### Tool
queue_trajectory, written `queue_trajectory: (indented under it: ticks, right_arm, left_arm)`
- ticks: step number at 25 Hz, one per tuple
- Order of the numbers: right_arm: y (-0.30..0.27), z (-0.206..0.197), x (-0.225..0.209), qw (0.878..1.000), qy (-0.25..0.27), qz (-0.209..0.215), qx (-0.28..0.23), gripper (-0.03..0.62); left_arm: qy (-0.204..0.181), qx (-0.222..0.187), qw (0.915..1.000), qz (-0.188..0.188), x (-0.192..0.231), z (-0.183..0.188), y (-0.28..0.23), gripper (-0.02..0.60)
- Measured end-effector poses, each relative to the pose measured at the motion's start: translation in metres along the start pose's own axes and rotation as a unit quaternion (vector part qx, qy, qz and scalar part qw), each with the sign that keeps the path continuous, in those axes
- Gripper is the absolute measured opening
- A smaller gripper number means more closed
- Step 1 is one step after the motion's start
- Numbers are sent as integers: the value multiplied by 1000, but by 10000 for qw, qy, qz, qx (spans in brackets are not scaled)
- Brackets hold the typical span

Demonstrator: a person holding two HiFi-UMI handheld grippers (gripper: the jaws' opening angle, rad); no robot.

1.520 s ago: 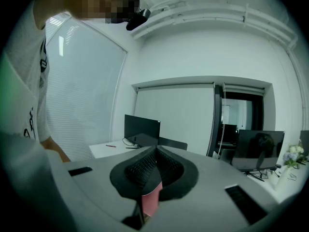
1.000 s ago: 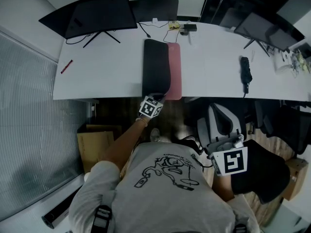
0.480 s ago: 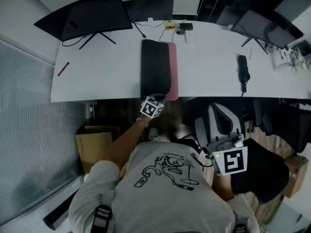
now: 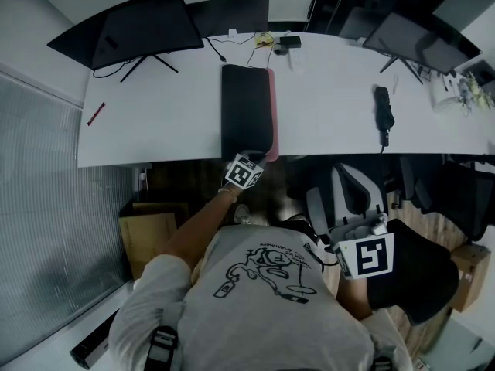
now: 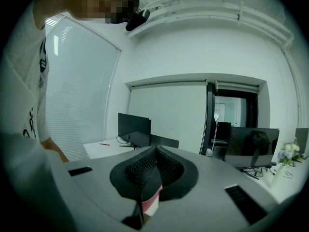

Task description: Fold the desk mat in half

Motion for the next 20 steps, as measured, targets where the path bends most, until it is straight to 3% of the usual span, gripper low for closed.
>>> queue_trajectory:
  ticks: [8,14,20]
  right_arm:
    - [2,-7,-11,9997,86,-138,165,6]
    - [-1,2,-15,9993,-211,-311,-40,6]
    - [1,-7,-14,9997,48,-187,149,6]
  left_arm:
    - [-89,155,9998,-78,-7,1,-14,32]
    - [-142,253,9995,-83,-8,-1,-21,32]
    - [-143,273,9995,-94,-12,0,-20,50]
Point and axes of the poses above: the fingertips, and each gripper's own axes: y backward along the fingers, x to its left, z out of its top, the point moved 2 cm from there along y, backward along the fingers, and after that the axes turned 12 degrees about -z, right-handed, at the moved point
